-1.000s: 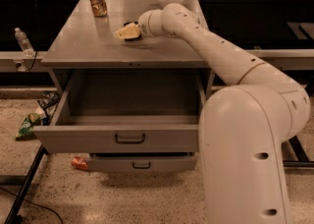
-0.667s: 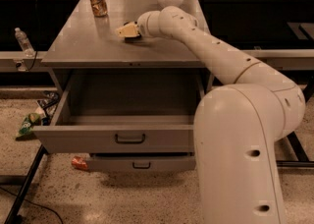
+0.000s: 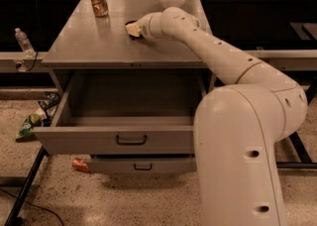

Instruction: Place rxbar chocolate into top drawer

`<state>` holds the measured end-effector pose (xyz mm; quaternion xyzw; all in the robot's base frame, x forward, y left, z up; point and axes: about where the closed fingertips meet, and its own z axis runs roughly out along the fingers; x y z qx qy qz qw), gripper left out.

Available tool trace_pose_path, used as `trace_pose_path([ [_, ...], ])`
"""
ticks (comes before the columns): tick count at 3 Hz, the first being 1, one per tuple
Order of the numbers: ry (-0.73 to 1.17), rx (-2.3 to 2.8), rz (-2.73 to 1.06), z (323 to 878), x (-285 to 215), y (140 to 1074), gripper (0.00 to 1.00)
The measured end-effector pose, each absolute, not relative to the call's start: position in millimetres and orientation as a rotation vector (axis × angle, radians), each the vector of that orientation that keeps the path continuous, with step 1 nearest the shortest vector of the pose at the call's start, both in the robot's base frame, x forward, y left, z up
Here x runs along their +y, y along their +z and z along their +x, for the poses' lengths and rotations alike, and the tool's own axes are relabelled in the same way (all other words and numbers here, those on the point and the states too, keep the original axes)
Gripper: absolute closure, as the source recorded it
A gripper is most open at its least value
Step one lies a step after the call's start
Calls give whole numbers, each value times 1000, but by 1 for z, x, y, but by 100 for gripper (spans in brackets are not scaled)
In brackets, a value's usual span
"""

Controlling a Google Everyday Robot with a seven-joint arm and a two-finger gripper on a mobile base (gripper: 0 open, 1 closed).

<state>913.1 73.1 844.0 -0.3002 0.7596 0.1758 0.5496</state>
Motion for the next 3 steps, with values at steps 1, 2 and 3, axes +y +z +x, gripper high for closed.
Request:
trace_pose_path([
  [1,435,1831,-725,908,74,836,59],
  [2,447,1846,-746,904,75,833,56],
  [3,447,1846,-746,904,75,833,81],
])
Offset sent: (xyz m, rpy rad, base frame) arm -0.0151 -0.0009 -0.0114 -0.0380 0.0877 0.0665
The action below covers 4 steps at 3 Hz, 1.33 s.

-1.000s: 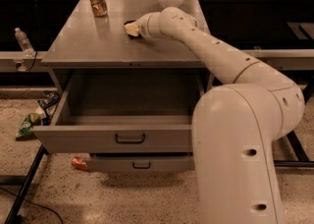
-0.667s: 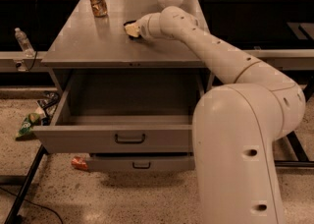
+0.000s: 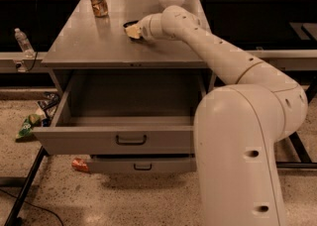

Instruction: Place rxbar chocolate into top drawer

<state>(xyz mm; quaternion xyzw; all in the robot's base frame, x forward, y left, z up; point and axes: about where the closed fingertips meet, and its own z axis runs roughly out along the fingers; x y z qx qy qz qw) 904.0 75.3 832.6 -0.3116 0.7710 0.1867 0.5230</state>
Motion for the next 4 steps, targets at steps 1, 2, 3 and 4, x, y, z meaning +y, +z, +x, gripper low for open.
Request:
trace_pose_path([
  [1,445,1849,-752,902,74,833,100],
  [2,449,1867,-791,882,64,837,100],
  [3,493,1872,-870,851,58,842,100],
  [4,574,1871,-960,803,46,852,100],
])
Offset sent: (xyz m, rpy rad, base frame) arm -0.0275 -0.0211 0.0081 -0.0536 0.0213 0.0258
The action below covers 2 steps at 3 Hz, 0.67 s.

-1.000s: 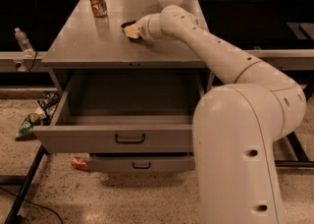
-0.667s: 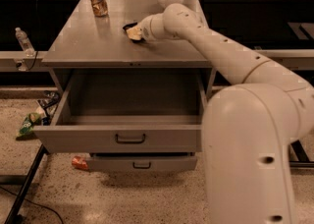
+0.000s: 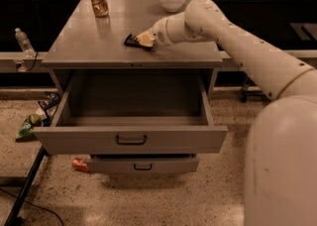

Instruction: Place rxbar chocolate into top drawer

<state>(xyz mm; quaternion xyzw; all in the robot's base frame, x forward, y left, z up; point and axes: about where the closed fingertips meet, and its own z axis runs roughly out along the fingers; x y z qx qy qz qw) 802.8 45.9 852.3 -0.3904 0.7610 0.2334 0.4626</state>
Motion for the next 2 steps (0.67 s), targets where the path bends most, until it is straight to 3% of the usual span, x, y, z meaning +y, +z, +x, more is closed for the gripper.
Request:
trace_pose_path([
  [2,682,1919,-1041,706,3,865,100],
])
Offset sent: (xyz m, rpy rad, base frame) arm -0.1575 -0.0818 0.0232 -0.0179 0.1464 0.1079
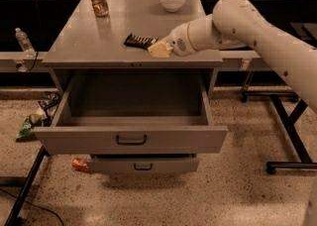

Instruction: Place rxbar chocolate into top drawer

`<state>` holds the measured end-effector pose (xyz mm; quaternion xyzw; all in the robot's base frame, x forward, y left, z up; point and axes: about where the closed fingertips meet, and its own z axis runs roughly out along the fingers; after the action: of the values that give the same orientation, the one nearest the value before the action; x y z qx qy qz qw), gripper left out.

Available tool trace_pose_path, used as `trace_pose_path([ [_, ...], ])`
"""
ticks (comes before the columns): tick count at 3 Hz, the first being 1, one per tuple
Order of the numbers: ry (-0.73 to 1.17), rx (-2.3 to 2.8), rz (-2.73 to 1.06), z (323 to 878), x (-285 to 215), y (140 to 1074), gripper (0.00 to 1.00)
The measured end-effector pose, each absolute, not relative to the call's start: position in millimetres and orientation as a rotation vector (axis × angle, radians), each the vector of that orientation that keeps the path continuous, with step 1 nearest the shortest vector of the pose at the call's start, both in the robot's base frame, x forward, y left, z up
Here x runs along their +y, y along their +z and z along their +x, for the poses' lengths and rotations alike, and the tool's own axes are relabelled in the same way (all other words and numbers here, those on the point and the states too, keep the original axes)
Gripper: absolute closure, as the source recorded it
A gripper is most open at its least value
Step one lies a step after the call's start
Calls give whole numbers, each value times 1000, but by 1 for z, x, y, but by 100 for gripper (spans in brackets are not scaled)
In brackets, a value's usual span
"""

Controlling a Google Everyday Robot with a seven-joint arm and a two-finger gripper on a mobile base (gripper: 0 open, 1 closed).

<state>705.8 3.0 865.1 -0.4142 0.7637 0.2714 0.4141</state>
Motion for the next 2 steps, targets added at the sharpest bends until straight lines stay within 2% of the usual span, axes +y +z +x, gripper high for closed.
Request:
trace_pose_path([
  [1,704,1904,-1050,683,-7,870,74],
  [2,724,1868,-1015,692,-10,870,50],
])
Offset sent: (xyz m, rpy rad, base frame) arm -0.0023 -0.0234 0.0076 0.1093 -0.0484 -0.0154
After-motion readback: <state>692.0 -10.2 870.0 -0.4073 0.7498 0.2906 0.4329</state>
